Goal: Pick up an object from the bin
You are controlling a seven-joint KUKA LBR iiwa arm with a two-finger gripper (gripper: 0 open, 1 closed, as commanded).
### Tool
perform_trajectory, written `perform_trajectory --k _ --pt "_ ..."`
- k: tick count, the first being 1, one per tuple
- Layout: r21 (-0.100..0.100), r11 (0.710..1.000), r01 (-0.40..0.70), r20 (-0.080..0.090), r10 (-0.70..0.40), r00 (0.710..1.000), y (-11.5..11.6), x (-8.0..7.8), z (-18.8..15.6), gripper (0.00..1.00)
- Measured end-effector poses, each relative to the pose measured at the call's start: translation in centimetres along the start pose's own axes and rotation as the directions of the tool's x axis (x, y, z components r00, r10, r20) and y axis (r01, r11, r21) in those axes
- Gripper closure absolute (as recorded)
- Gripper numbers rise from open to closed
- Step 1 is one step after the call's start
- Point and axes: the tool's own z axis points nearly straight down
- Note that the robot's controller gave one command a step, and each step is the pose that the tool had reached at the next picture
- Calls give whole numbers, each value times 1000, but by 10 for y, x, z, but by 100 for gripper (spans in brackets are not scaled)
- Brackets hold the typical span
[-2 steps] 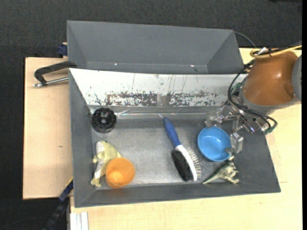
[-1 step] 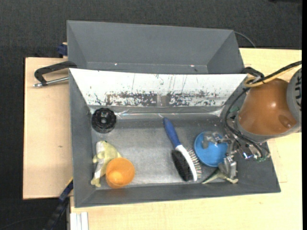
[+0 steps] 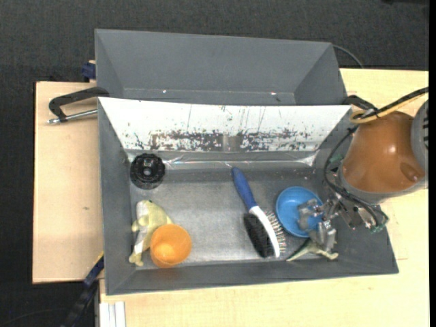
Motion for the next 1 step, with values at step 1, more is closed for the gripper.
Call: perform_trajectory --k 1 --pt "5 1000 -25 29 25 999 -30 -29 -48 100"
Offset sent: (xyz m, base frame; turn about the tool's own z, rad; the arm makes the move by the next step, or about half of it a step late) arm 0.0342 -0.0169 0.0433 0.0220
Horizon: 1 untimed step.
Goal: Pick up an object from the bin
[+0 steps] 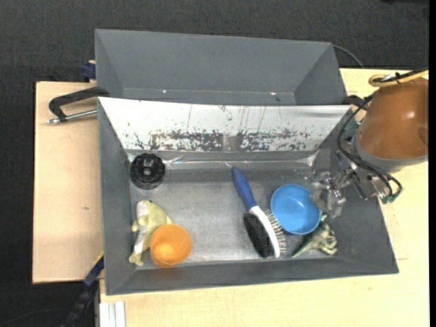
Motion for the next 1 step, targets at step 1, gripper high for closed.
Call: perform_trajectory --k 1 --pt "-5 1000 2 -7 -2 1000 2 2 3 0"
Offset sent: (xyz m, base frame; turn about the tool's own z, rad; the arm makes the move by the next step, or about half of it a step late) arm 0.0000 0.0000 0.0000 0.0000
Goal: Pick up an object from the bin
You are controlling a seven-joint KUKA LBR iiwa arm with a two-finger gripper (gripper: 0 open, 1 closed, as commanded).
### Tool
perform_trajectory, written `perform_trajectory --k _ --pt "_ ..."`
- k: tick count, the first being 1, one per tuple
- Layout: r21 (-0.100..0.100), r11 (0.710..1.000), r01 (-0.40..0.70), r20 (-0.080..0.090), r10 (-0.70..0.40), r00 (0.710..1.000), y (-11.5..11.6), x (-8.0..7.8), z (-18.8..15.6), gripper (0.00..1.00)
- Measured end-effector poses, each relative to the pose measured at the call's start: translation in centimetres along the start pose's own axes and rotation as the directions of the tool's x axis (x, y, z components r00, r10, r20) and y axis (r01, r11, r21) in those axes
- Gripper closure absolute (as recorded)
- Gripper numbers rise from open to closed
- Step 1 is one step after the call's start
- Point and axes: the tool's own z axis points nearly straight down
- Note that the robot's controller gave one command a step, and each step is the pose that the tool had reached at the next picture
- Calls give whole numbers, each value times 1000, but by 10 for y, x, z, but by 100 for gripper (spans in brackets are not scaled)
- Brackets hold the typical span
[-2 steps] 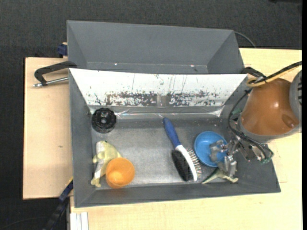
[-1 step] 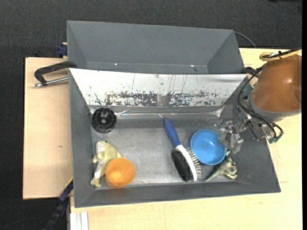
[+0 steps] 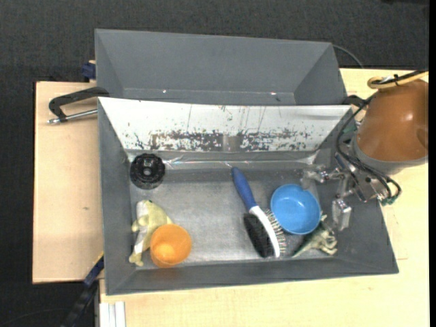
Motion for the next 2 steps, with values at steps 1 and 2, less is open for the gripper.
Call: perform_trajectory --k 1,2 --pt "-3 907 422 0 -422 907 19 28 43 0" --pt "3 907 421 3 -421 907 17 26 41 100"
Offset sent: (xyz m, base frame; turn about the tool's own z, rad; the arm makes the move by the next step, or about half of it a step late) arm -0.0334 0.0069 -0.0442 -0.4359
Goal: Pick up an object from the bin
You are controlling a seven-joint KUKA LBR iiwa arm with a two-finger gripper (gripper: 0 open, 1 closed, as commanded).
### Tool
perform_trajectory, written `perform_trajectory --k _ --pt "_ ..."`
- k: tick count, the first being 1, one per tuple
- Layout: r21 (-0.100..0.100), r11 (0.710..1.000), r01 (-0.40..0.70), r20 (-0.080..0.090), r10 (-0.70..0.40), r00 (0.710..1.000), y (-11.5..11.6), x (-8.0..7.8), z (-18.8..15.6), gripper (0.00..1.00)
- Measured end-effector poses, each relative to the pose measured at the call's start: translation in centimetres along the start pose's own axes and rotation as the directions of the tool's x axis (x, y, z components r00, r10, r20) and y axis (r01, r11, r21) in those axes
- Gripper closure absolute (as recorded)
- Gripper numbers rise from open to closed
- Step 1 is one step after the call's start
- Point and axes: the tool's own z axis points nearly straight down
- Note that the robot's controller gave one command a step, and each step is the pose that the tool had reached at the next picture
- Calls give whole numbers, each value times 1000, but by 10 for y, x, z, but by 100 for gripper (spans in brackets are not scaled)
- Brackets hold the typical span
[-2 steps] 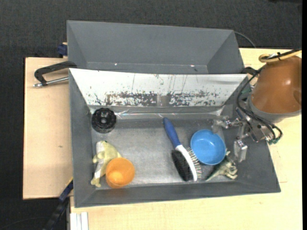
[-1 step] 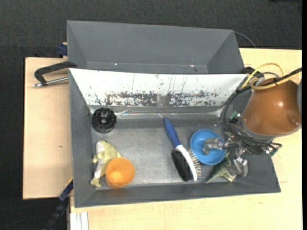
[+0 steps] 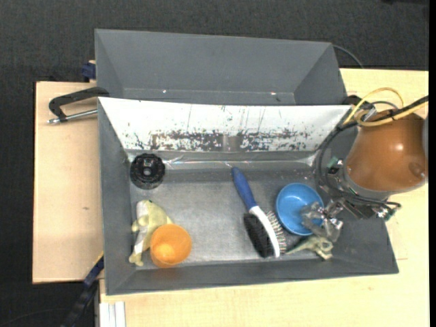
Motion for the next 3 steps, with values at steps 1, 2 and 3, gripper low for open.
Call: perform_trajectory --k 1,2,3 --pt "-2 1000 1 0 -1 1000 1 0 1 0" --pt "0 1000 0 1 0 1000 0 0 -1 100" --pt "4 1000 -18 3 18 1000 5 -16 -120 100"
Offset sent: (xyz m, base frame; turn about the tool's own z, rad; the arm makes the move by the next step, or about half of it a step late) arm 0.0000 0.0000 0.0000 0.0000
